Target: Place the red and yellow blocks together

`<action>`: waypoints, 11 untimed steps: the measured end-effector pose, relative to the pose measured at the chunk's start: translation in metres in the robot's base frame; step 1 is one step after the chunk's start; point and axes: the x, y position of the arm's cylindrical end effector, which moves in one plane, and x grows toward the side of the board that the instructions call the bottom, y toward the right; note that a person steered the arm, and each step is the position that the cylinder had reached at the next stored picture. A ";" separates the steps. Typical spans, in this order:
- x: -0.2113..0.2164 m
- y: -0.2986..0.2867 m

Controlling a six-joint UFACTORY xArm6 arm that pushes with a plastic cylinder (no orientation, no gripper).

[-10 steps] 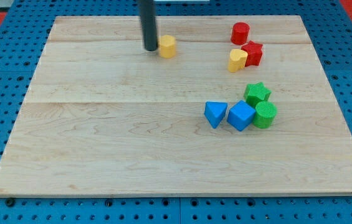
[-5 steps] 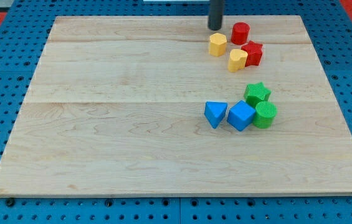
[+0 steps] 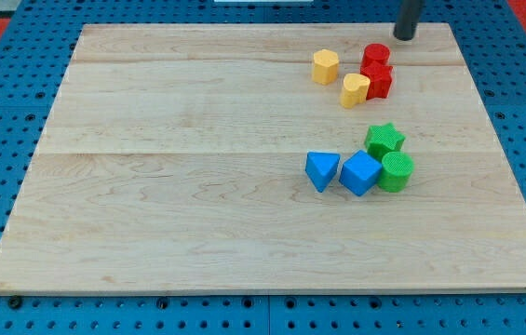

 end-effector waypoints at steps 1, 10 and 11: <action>0.028 -0.018; 0.128 -0.053; 0.155 -0.104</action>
